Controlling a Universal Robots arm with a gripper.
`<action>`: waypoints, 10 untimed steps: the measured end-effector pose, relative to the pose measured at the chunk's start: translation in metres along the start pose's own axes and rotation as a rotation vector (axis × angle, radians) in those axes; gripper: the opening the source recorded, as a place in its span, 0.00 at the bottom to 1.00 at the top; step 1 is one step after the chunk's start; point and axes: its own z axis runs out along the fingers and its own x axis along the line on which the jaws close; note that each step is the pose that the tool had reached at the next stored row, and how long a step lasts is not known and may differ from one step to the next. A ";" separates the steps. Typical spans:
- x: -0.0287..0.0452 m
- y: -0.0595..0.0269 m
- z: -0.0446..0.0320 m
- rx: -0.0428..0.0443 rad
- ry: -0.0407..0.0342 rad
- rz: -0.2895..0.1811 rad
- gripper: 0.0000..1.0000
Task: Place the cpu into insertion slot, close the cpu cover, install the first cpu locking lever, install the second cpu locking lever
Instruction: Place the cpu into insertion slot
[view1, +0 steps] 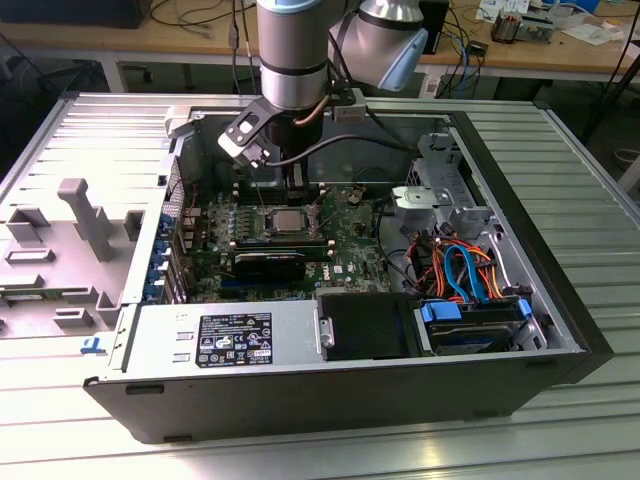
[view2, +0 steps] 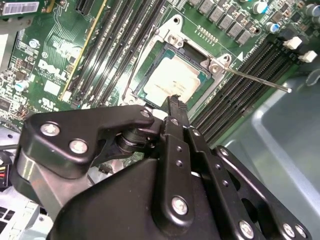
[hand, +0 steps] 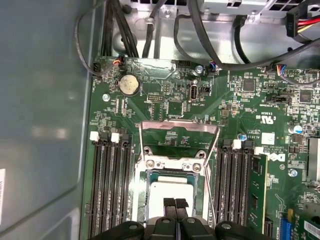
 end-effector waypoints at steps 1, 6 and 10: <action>0.0000 0.0000 0.0000 -0.0003 0.0013 0.000 0.11; 0.0000 0.0000 -0.0001 -0.0001 0.0020 0.000 0.11; 0.0000 0.0000 -0.0001 -0.0002 0.0033 0.000 0.11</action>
